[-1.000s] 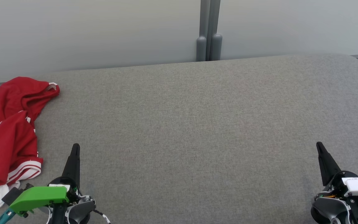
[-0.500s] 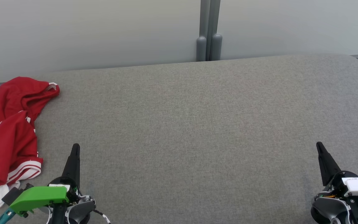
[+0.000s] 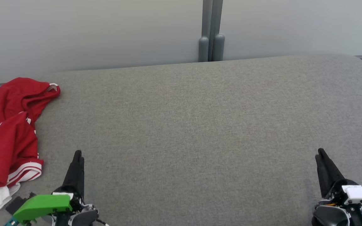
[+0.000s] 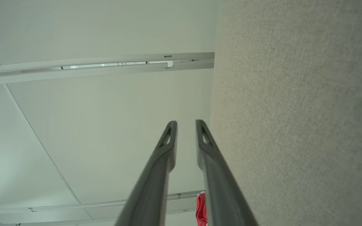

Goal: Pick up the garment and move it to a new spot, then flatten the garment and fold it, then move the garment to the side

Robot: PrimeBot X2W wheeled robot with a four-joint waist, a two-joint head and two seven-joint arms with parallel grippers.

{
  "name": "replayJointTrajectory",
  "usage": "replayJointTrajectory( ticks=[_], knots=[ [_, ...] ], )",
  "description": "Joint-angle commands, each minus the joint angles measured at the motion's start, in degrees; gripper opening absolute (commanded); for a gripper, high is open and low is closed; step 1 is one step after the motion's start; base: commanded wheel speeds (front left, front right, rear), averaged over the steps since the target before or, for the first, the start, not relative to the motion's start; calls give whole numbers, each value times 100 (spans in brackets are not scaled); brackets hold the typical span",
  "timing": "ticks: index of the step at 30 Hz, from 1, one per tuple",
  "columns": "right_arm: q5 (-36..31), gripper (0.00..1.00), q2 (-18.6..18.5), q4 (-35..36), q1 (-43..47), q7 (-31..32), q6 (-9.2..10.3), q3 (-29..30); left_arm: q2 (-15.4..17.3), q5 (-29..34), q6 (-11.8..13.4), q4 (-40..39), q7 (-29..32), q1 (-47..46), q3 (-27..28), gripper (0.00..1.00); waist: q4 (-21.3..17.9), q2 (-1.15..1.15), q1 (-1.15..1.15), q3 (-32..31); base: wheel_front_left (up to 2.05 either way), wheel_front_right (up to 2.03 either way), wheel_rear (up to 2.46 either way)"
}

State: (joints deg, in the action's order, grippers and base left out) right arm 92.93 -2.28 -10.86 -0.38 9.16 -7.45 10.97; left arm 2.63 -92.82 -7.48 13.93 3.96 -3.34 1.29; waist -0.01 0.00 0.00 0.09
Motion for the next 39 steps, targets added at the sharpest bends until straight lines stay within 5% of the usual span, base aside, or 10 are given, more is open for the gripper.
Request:
replayJointTrajectory(
  ticks=[1, 19, 39],
  knots=[
    [-3, 100, 11, -28, 22, -8, 0, -12, -3, 3, 0, 24, -6, 23, -7, 100, 0, 0, 0, 0, 0, 0, 0],
    [-817, 100, -4, 46, 5, -535, -1, -338, 5, 535, 139, -364, -420, 190, -126, 100, -4, 0, 0, -14, 0, 0, 0],
    [-2917, 100, -24, 634, 4, -1051, -2, -575, 14, 2790, 567, -1018, -828, 313, -369, 100, 23, 0, 0, -73, 0, 0, 0]
  ],
)
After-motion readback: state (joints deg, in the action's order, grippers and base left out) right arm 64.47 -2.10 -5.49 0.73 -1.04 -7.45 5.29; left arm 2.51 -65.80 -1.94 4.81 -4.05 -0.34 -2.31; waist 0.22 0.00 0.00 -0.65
